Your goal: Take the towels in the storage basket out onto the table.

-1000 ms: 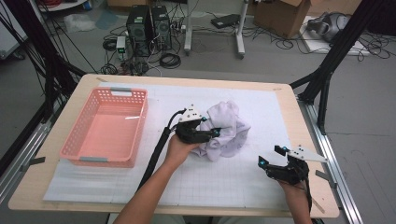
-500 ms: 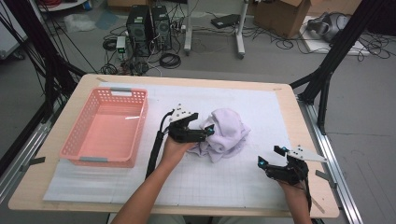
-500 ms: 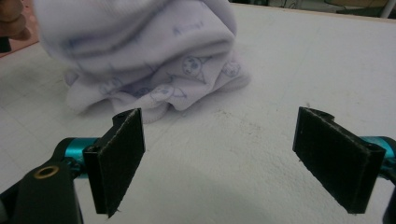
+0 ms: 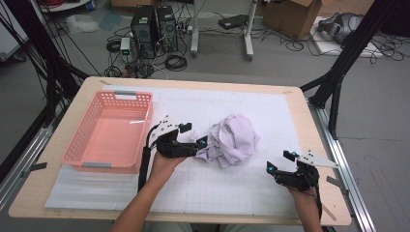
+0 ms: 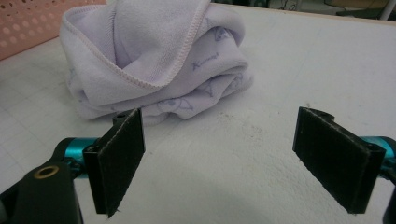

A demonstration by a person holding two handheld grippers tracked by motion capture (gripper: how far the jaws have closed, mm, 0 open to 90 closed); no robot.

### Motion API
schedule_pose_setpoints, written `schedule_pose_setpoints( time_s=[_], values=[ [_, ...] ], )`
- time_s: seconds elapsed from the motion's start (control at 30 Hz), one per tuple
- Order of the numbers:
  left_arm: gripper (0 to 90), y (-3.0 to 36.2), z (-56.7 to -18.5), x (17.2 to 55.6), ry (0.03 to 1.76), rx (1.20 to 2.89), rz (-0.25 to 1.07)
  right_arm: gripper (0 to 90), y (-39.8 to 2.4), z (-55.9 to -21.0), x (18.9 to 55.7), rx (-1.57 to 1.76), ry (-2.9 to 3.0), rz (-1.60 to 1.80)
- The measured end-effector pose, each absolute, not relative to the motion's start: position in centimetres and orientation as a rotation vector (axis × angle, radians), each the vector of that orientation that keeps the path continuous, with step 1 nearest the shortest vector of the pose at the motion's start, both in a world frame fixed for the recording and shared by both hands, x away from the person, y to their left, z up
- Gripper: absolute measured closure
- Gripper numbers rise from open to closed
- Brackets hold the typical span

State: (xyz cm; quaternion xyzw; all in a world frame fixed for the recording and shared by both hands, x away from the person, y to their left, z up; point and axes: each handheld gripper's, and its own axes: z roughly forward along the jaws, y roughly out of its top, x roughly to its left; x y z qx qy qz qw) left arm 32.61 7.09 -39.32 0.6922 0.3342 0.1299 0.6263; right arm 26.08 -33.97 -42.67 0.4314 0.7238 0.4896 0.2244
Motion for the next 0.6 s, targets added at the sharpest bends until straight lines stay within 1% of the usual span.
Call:
schedule_pose_setpoints(
  time_s=[0.27,0.6],
  values=[
    [17.5,8.4,-39.5,31.8,0.748,1.601,0.313,15.6,-34.1,-42.5,26.0,1.198,1.989,1.341],
    [17.6,8.5,-40.0,31.3,0.725,1.644,0.323,15.6,-34.1,-42.7,26.1,1.205,1.988,1.341]
  ],
)
